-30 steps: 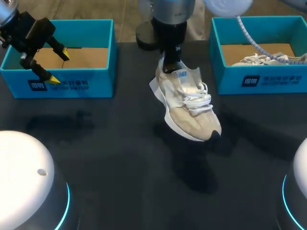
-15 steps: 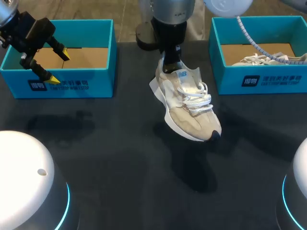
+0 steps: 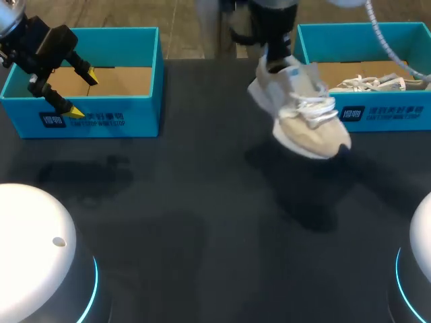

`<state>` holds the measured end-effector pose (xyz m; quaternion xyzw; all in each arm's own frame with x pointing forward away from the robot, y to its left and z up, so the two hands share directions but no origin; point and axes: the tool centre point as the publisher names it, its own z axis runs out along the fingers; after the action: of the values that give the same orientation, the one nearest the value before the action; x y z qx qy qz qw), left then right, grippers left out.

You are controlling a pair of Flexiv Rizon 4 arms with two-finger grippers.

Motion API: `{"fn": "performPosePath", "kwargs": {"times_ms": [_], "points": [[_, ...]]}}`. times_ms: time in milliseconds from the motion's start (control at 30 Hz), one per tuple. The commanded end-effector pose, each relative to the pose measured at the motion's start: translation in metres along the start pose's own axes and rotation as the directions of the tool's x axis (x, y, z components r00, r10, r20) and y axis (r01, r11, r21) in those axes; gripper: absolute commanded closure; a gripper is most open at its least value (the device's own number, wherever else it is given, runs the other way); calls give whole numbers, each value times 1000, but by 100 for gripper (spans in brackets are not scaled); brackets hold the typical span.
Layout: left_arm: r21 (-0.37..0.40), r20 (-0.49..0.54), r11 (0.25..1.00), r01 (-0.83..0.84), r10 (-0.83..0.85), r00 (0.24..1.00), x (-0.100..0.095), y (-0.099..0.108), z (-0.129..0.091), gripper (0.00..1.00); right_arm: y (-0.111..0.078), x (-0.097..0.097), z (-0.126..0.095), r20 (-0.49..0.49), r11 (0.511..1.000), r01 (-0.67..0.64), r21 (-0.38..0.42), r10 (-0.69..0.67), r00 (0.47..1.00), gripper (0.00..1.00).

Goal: Take the shoe out of the shoebox, open the shoe tongue, remove and reinsert the insole, then place the shoe into the shoebox

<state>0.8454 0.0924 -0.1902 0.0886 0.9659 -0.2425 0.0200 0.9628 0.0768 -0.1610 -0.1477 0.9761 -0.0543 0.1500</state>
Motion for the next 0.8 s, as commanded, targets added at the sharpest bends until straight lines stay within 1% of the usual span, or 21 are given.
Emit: {"fn": "performPosePath", "kwargs": {"times_ms": [33, 167, 233, 367, 600, 733, 800], "points": [[-2, -1, 1000, 0, 0, 1000, 0, 0, 0, 0, -57, -11, 8, 6, 1000, -12, -3, 12, 1000, 100], [-2, -1, 1000, 0, 0, 1000, 0, 0, 0, 0, -102, -28, 21, 6, 998, -54, 35, 54, 999, 100], [-2, -1, 1000, 0, 0, 1000, 0, 0, 0, 0, -117, -39, 22, 1, 996, -66, 59, 66, 998, 100], [-2, -1, 1000, 0, 0, 1000, 0, 0, 0, 0, -153, -53, 29, -7, 994, -73, 79, 74, 997, 100], [-2, -1, 1000, 0, 0, 1000, 0, 0, 0, 0, -199, -70, 48, -23, 989, -120, 88, 122, 992, 100], [-2, -1, 1000, 0, 0, 1000, 0, 0, 0, 0, -221, -75, 59, -36, 988, -127, 91, 131, 991, 100], [-2, -1, 1000, 0, 0, 1000, 0, 0, 0, 0, -227, -76, 62, -40, 987, -138, 84, 142, 989, 100]]}}
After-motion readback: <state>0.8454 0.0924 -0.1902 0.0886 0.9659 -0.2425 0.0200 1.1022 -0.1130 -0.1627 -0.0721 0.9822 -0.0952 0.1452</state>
